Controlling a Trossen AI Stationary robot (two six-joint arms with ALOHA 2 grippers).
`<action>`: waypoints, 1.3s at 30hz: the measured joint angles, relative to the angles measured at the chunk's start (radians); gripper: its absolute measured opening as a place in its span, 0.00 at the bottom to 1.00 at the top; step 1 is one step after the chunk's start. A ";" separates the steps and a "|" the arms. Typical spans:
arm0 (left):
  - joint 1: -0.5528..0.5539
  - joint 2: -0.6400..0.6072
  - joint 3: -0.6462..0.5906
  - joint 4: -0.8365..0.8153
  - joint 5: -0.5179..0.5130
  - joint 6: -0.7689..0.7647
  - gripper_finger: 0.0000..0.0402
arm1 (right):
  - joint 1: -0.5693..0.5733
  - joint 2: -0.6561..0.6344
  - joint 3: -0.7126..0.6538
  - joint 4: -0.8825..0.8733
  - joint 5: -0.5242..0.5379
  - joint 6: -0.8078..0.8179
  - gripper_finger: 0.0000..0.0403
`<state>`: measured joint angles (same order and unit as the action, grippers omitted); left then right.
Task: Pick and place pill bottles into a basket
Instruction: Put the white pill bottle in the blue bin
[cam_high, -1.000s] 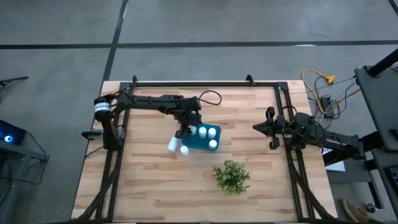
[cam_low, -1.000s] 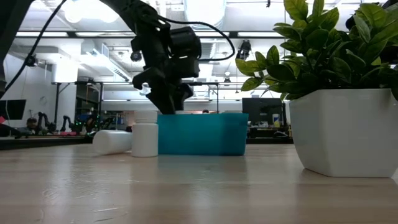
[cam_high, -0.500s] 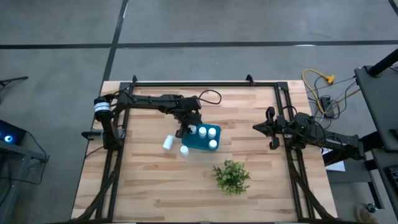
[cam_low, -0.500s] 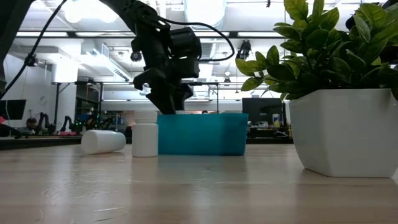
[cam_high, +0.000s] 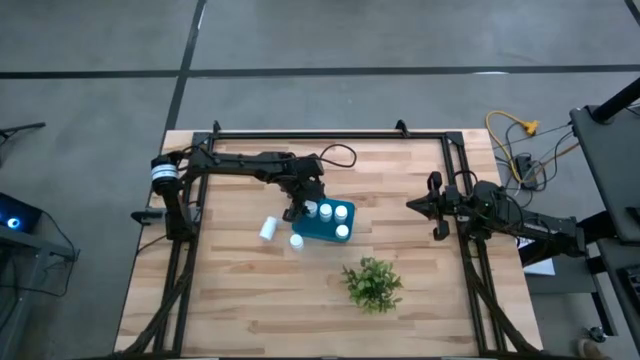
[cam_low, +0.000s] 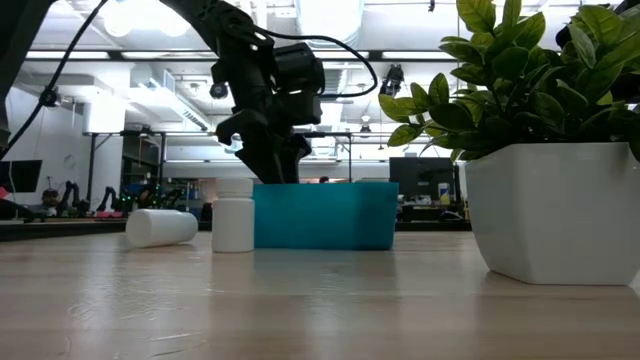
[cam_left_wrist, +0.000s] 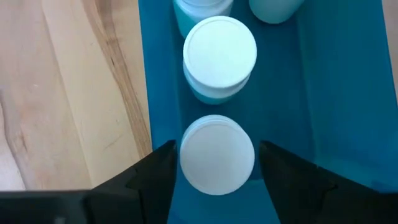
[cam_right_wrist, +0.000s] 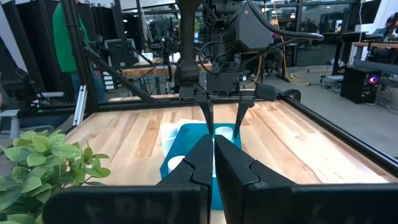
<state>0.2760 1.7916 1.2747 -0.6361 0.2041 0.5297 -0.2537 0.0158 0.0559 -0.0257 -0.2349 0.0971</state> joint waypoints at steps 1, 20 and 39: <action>0.000 0.000 0.001 0.000 -0.001 0.000 0.52 | 0.000 0.000 0.000 0.000 0.000 0.000 0.02; 0.000 -0.113 0.003 -0.044 -0.004 -0.062 0.52 | 0.000 0.000 0.000 0.000 0.000 0.000 0.02; -0.056 -0.388 -0.013 -0.309 -0.030 -0.423 0.53 | 0.000 0.000 0.000 0.000 0.000 0.000 0.02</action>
<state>0.2203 1.4037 1.2613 -0.9454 0.1740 0.1070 -0.2535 0.0154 0.0559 -0.0254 -0.2352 0.0971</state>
